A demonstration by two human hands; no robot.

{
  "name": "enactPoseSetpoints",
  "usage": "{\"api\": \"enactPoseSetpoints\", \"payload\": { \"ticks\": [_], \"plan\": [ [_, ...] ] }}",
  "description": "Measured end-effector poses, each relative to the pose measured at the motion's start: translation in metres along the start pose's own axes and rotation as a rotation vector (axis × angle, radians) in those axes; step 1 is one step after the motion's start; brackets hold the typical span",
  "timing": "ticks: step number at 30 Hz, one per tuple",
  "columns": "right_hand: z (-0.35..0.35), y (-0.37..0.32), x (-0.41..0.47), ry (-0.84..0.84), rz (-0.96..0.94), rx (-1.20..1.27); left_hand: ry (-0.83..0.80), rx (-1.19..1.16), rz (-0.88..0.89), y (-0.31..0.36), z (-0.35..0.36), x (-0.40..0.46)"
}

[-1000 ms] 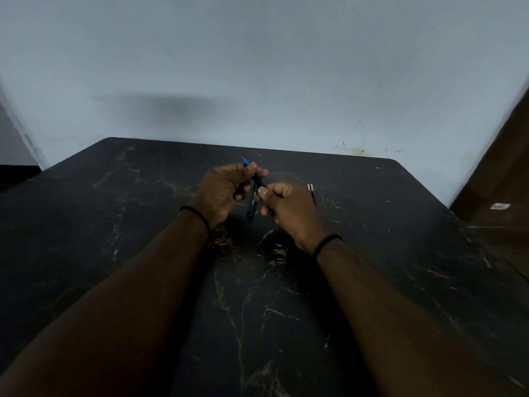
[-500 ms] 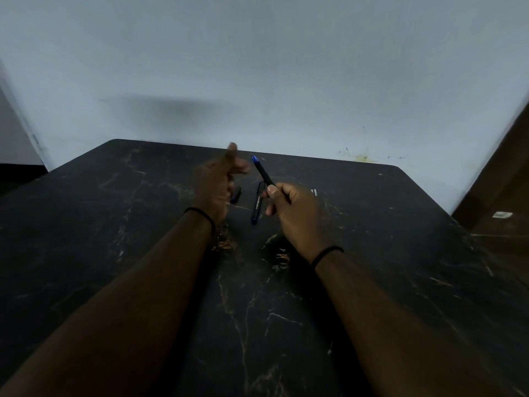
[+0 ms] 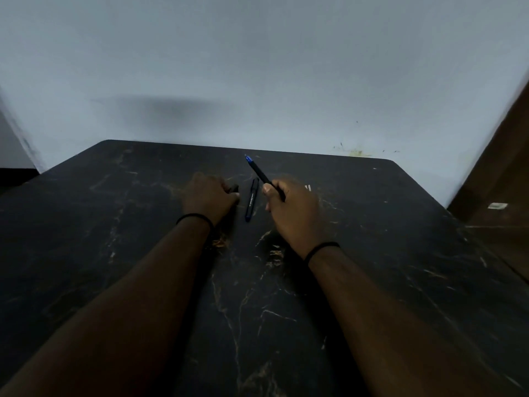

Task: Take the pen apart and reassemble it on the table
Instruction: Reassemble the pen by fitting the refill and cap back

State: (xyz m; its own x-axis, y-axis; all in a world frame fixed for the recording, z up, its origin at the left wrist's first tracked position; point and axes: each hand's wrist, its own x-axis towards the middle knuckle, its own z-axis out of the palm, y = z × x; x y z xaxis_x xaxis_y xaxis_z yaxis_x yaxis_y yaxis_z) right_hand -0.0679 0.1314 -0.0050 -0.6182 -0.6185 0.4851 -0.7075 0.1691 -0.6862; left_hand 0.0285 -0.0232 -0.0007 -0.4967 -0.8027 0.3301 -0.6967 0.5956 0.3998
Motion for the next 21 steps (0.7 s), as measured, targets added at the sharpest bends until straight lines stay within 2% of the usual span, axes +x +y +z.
{"api": "enactPoseSetpoints", "payload": {
  "ticks": [5, 9, 12, 21],
  "plan": [
    [0.0, -0.001, 0.0, 0.02, 0.027, 0.04, 0.038, -0.072, -0.041, -0.002, 0.005, 0.002],
    [0.0, 0.0, -0.001, 0.104, 0.049, 0.14, 0.09, -0.545, -0.081, -0.008, 0.01, 0.008],
    [-0.001, 0.0, 0.0, 0.112, 0.054, 0.117, 0.091, -0.792, -0.042, -0.009, 0.011, 0.008],
    [-0.006, 0.006, 0.004, 0.198, 0.076, -0.031, 0.043, -0.853, 0.059, -0.011, 0.013, 0.011]
  ]
}}
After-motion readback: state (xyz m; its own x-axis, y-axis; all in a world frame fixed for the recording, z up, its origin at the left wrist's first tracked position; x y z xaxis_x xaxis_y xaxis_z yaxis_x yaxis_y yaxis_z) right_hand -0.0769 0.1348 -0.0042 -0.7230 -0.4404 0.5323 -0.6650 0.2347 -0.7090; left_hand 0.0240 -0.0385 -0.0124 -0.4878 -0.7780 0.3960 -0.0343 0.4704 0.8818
